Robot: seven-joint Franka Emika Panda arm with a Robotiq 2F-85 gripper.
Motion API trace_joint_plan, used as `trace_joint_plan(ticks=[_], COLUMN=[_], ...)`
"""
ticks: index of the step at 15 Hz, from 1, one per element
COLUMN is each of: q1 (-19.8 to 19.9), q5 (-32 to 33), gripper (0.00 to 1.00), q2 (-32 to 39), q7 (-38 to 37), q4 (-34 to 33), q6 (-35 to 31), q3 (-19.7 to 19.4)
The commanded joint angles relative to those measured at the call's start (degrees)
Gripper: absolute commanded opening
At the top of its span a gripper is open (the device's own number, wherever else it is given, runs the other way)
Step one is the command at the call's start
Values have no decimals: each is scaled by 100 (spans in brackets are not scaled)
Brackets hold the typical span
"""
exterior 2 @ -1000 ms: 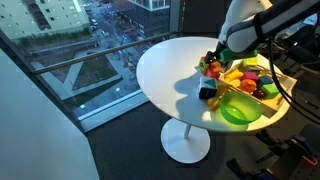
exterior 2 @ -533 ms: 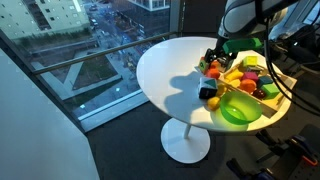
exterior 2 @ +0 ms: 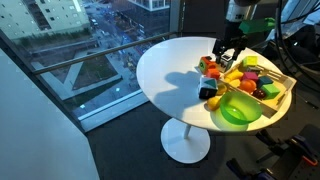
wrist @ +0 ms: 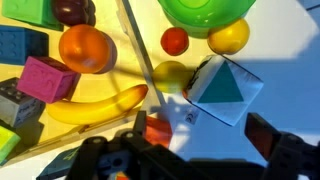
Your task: Put the orange block on the table
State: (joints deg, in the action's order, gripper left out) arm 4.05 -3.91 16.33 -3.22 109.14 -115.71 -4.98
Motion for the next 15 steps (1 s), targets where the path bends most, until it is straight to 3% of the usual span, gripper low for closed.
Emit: trace_joint_plan(ticks=[1,8,15], q1=[30,24,50], q5=[60,148,53], gripper=[100,100,100], q2=[-294,-1058,-1767], q7=[138,380,1397], q4=[-226,-217,-393], q6=[662,953,2185], q3=[38,42,2])
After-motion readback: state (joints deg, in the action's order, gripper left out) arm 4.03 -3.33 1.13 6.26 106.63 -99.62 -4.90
